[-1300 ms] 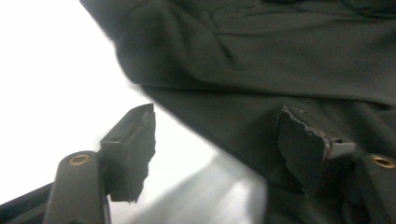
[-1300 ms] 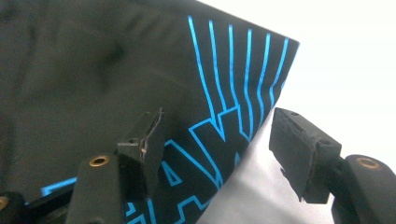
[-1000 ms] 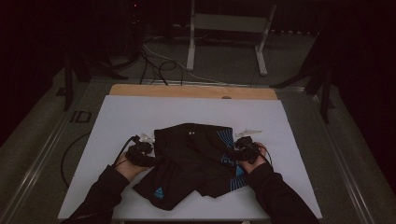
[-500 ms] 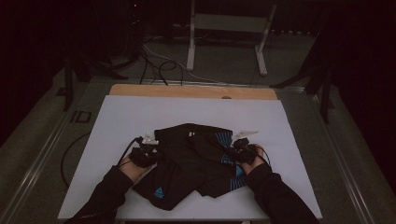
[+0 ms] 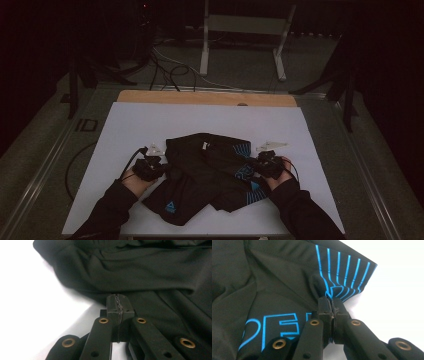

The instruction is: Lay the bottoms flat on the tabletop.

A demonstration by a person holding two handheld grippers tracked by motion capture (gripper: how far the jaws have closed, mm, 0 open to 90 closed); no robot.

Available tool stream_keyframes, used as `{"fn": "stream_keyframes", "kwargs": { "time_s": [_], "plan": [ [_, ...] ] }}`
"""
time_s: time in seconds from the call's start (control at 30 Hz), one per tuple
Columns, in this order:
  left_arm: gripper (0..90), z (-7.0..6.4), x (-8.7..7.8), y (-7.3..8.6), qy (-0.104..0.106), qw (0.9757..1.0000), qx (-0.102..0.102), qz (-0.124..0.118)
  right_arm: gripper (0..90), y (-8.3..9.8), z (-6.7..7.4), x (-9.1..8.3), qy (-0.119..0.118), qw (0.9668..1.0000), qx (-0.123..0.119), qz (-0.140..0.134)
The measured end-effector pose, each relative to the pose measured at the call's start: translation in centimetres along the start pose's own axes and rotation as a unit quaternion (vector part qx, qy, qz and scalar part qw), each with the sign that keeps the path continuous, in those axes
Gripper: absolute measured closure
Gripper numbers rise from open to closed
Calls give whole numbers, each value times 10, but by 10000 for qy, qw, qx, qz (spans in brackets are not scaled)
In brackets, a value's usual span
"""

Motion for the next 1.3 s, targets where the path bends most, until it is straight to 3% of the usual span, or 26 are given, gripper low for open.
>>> {"fn": "stream_keyframes", "kwargs": {
  "time_s": [0.2,0.33,0.67,0.73,0.87,0.97,1.3],
  "plan": [
    [900,-9,-20,7,52,9999,118,-34,882,9,0,-19,-23,10000,-53,-25],
    [900,-24,-33,12,261,9994,216,-40,882,16,-3,-27,44,9998,-169,63],
    [900,-55,-49,31,680,9966,392,236,880,40,-14,-30,16,9993,0,384],
    [900,-54,-50,36,583,9966,479,345,879,44,-13,-33,-21,9992,24,395],
    [900,-49,-46,39,533,9973,376,339,879,53,-7,-33,-28,9989,-59,471],
    [900,-45,-44,38,528,9978,274,287,876,52,-7,-33,-10,9989,-80,453],
    [885,-39,-40,33,618,9976,240,220,864,47,-8,-35,-37,9995,2,309]
  ]
}}
Point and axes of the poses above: each handheld gripper's, and its own axes: x roughly forward along the jaws, y roughly out of its underside, z roughly to its left, the point moved 9 cm from there along x, roughly forward along the jaws, and after that the axes turned 14 degrees about x, right-handed, at the moved point
